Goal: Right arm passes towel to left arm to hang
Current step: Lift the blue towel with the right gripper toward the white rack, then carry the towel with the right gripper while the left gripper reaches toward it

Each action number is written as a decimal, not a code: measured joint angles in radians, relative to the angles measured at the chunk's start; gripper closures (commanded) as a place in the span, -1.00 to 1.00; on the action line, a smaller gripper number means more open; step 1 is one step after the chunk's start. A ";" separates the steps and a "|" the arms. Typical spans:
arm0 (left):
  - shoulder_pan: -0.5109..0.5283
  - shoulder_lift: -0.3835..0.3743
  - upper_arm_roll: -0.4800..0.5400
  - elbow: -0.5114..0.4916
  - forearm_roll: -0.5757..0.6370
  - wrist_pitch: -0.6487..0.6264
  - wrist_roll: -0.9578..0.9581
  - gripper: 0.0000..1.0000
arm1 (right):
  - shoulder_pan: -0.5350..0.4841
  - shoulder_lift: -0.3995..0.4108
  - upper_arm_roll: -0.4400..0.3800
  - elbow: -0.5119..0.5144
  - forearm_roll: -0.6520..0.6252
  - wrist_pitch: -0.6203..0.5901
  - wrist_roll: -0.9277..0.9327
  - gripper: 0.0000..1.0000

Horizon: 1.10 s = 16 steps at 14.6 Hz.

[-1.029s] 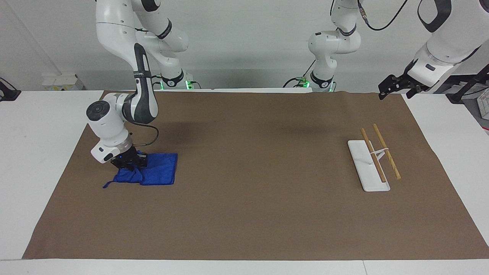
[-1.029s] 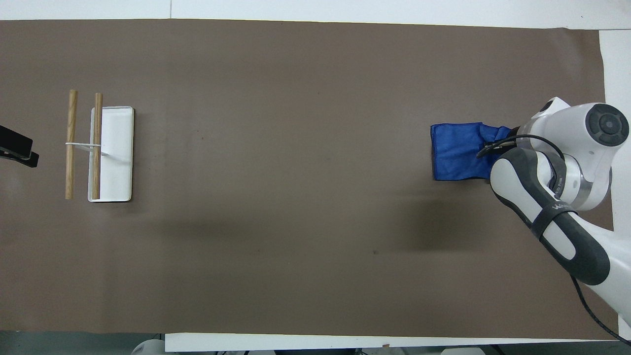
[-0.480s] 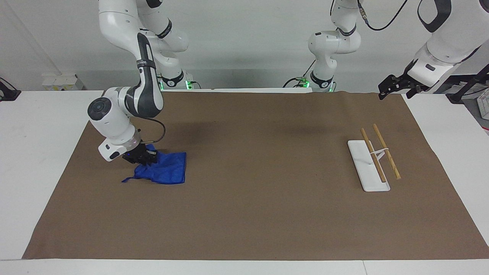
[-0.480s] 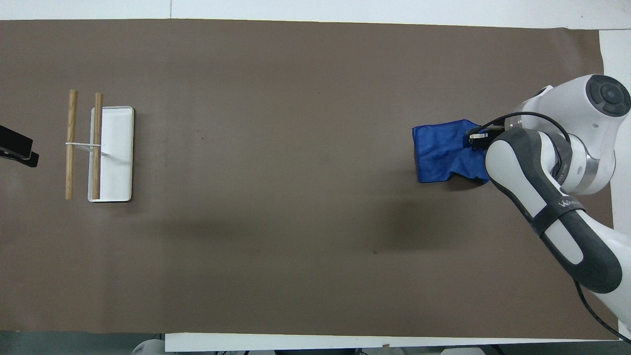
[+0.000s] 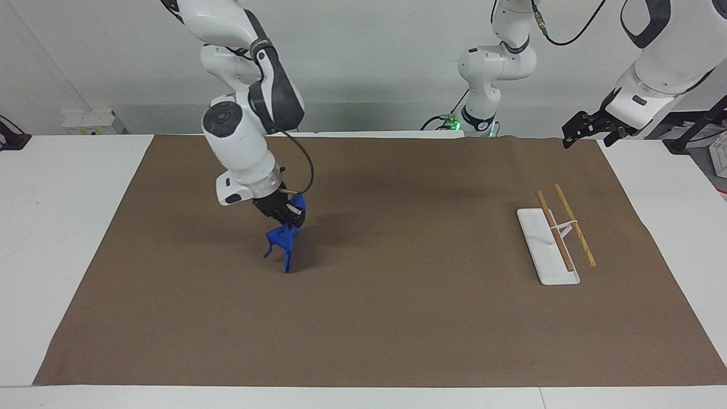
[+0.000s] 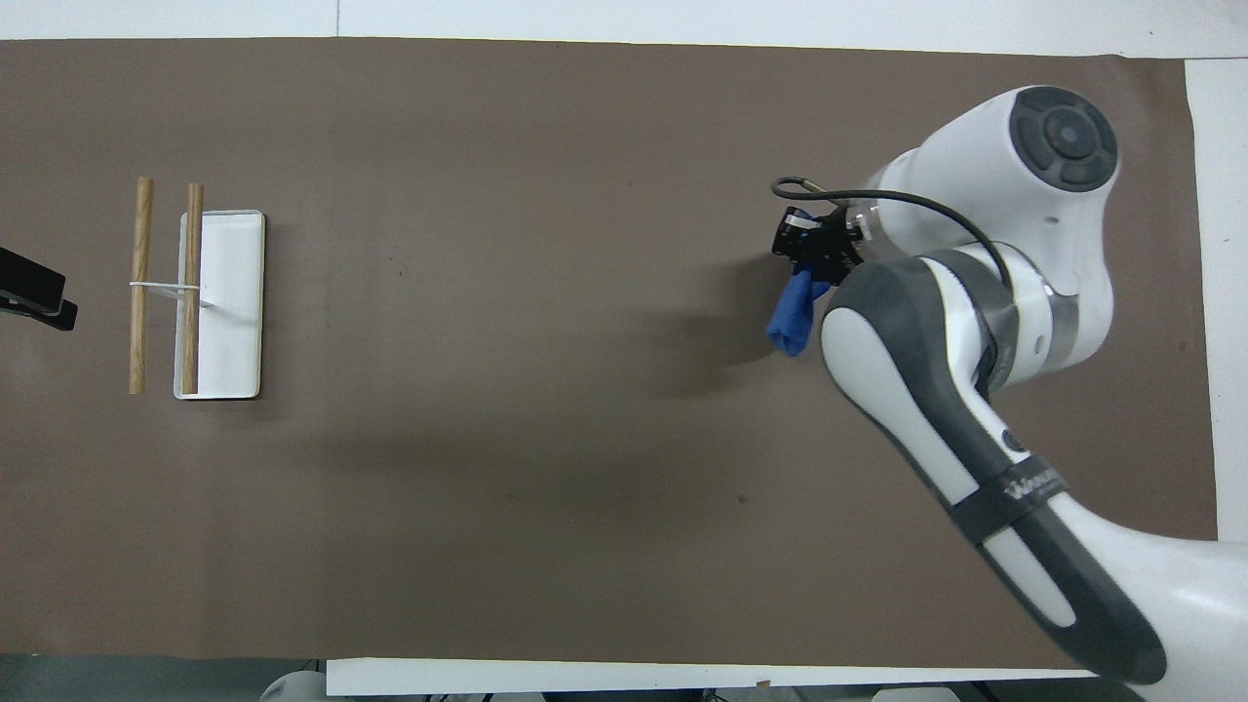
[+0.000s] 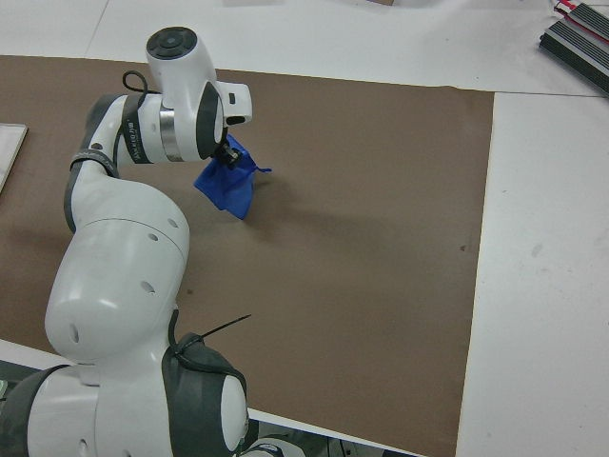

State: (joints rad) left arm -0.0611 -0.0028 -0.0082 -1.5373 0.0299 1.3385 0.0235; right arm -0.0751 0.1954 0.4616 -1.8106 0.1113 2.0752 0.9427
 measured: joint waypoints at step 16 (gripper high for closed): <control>-0.054 -0.071 -0.022 -0.287 -0.298 0.463 -1.389 -1.00 | 0.086 0.096 0.268 0.119 0.228 0.448 0.762 1.00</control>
State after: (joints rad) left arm -0.1147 -0.0736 -0.0298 -1.8244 -0.2684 1.8013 -1.3655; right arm 0.0107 0.2915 0.7296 -1.6919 0.3396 2.5228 1.7050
